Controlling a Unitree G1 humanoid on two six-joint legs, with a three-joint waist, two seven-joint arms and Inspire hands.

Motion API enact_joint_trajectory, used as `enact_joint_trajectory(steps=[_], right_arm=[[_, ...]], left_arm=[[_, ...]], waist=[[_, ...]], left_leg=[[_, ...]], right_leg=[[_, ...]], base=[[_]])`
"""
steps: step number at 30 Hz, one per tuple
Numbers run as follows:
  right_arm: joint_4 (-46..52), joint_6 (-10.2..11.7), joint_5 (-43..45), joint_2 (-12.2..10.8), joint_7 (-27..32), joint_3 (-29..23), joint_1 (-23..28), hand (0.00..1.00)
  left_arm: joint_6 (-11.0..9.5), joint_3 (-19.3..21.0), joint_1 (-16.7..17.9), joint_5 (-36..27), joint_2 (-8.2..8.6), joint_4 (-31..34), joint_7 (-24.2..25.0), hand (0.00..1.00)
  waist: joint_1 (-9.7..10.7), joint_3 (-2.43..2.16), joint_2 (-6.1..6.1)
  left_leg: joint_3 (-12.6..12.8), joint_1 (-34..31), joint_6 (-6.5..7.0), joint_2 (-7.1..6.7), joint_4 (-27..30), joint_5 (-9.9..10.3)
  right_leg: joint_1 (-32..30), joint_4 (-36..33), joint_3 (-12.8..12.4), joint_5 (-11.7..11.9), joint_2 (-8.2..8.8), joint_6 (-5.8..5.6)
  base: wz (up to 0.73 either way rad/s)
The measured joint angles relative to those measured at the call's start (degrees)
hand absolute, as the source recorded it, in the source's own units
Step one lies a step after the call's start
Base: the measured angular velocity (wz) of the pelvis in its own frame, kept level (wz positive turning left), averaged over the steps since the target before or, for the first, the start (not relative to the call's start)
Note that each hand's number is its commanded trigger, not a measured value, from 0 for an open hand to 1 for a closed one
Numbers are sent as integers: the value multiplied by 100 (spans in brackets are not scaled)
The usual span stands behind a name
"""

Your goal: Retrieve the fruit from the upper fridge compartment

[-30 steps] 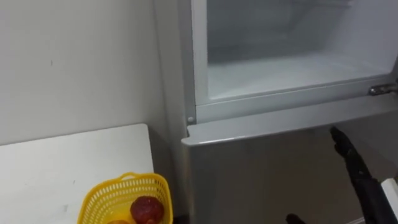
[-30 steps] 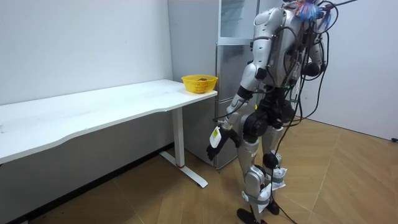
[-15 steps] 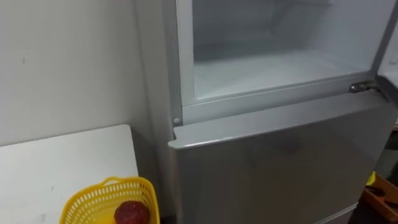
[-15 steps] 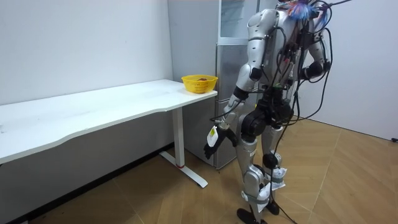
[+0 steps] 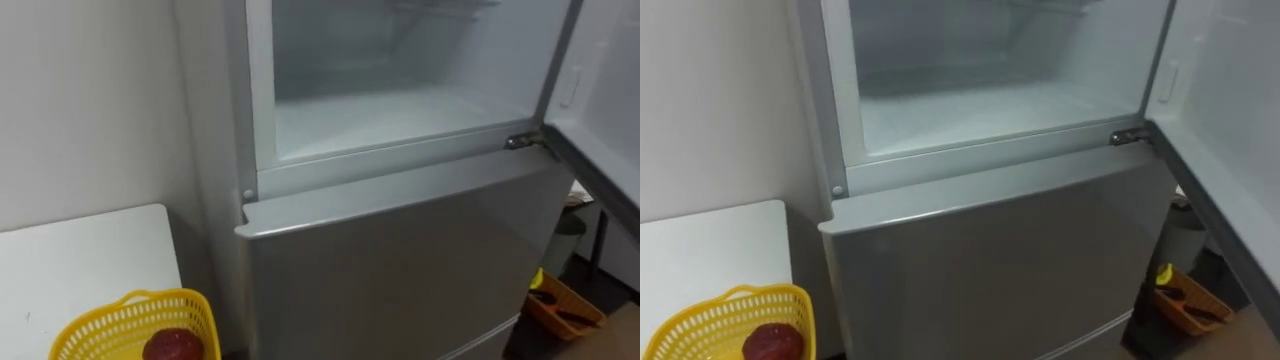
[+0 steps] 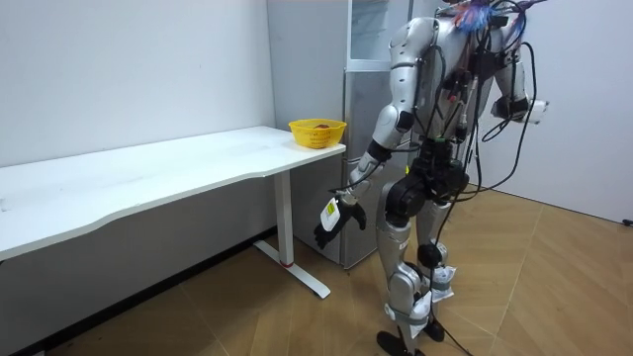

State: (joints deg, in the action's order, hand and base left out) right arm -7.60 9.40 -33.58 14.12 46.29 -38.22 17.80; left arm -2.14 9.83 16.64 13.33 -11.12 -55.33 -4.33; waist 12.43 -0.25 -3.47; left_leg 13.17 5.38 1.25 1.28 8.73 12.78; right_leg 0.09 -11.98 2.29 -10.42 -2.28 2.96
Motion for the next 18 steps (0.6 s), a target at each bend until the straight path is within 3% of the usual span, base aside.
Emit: enact_joint_trajectory(steps=[3, 5, 9, 13, 18], right_arm=[[354, 3, 17, 110, 345, -357, -137, 0], [525, 64, 54, 264, 488, -405, -222, 0], [1431, 51, 276, 358, 619, -421, -317, 0], [2416, 59, 274, 703, 611, -527, -563, 0], [2966, 144, 516, 734, 602, -564, -641, 0]], left_arm=[[13, 105, 42, 86, -5, 64, 0, 0], [26, 115, 47, 91, -33, 3, -1, 0], [61, 120, 97, 82, -34, 4, -1, 0], [58, 131, 83, 83, -33, -33, 4, 0], [58, 141, 58, 82, -46, -234, 1, 0]], waist=[[45, -4, -49], [36, -10, -79], [44, -5, -67], [-17, -6, -83], [-63, -12, -114]], left_leg=[[-65, -29, 1, -22, 1, -1], [-77, -16, 1, -51, -6, -1], [-78, 13, 0, -58, -41, -2], [-64, 10, 0, -62, -52, -2], [-62, -44, 0, -62, -40, -3]], right_leg=[[-16, 13, 94, 15, 17, -2], [0, 15, 104, 13, 17, -1], [-9, 13, 103, -12, 14, -1], [-39, 19, 95, -14, 18, 0], [-83, 30, 102, -16, 16, 2]], base=[[9], [5], [0], [0], [0]])
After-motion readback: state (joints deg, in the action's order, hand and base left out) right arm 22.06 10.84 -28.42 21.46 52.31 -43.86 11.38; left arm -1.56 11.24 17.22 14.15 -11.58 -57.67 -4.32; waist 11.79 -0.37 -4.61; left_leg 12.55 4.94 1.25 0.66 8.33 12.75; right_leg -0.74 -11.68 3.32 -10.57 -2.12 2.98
